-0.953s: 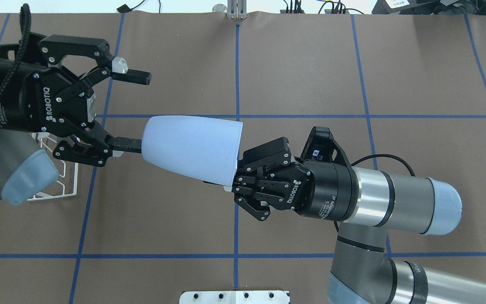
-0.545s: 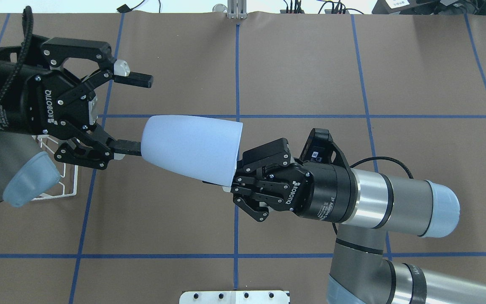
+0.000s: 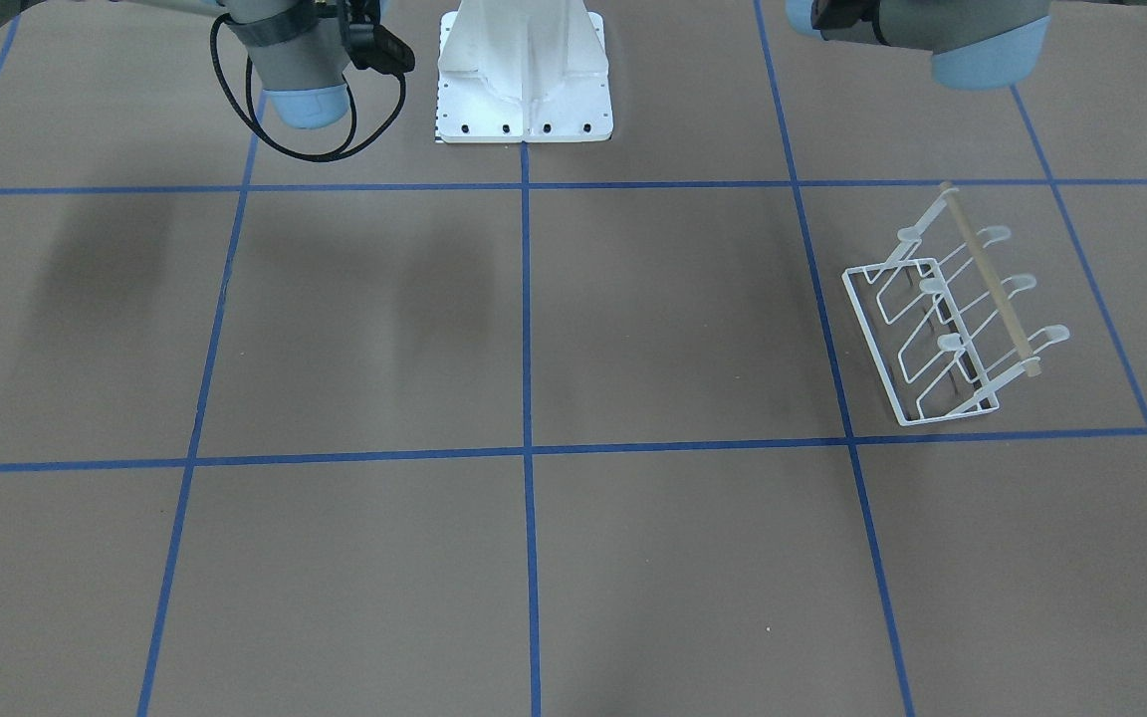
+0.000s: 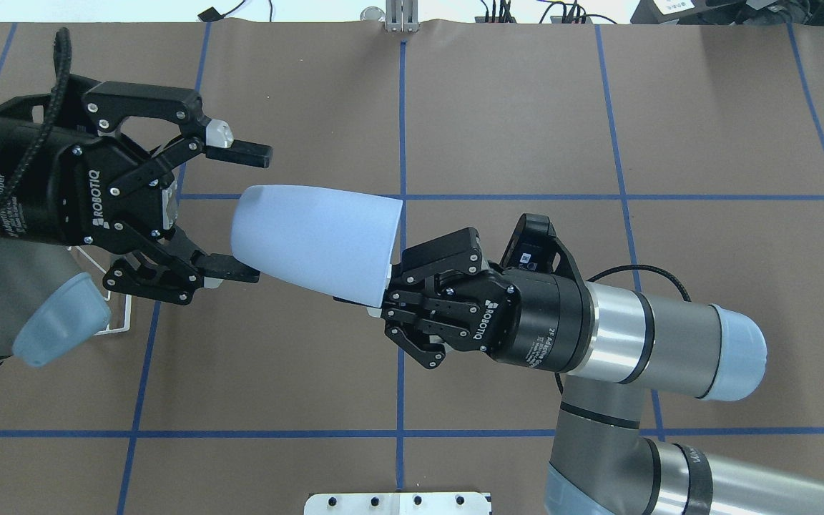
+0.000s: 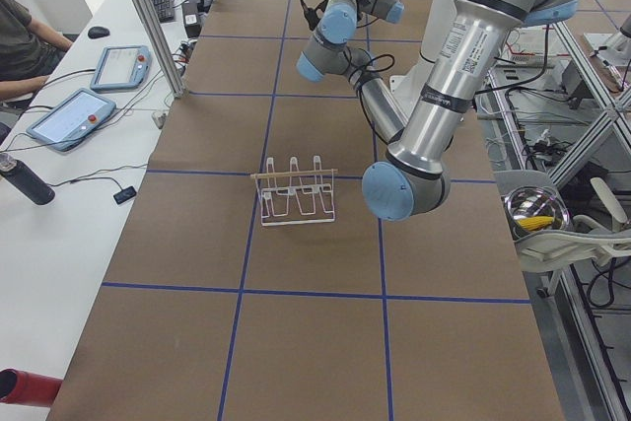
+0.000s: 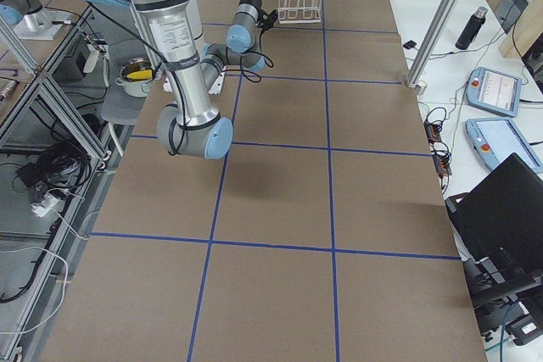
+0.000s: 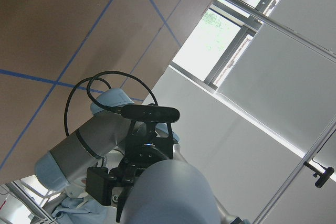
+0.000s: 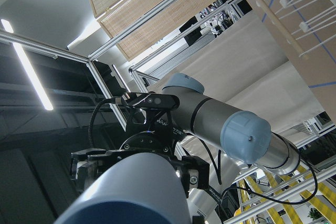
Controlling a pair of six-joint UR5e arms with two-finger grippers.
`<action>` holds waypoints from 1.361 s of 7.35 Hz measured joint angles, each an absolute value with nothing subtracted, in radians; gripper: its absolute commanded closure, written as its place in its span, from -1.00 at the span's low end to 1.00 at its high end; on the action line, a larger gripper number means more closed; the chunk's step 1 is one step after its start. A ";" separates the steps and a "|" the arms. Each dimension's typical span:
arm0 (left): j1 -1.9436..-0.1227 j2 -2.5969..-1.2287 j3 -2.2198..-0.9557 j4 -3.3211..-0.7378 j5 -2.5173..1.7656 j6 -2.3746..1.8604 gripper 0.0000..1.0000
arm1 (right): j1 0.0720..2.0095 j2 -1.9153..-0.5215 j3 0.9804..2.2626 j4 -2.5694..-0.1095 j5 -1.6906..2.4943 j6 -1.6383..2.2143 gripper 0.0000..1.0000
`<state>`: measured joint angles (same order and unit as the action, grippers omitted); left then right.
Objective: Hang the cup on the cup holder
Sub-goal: 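Close the left gripper on the cup's closed end beside the right gripper, then open the right gripper and withdraw it while the left gripper carries the cup away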
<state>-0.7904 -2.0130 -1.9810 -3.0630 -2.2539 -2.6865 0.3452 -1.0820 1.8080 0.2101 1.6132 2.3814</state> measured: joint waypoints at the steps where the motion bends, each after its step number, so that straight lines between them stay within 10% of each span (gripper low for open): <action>1: -0.777 -2.016 -1.981 -3.062 -2.241 -2.683 -0.86 | 0.345 -1.079 1.807 0.210 1.610 2.381 1.00; 2: -0.766 -2.020 -1.981 -3.061 -2.233 -2.681 -0.72 | 0.345 -1.076 1.806 0.209 1.605 2.381 1.00; 4: -0.759 -2.025 -1.982 -3.058 -2.225 -2.683 0.25 | 0.345 -1.074 1.804 0.209 1.601 2.381 0.99; 5: -0.758 -2.025 -1.983 -3.058 -2.223 -2.683 0.55 | 0.345 -1.074 1.804 0.210 1.600 2.380 -0.98; 10: -0.760 -2.023 -1.987 -3.057 -2.221 -2.666 0.84 | 0.375 -1.125 1.815 0.250 1.607 2.338 -1.00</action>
<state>-0.7600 -2.0225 -1.9872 -3.0572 -2.2212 -2.6656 0.3751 -1.1255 1.8152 0.2499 1.6073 2.3384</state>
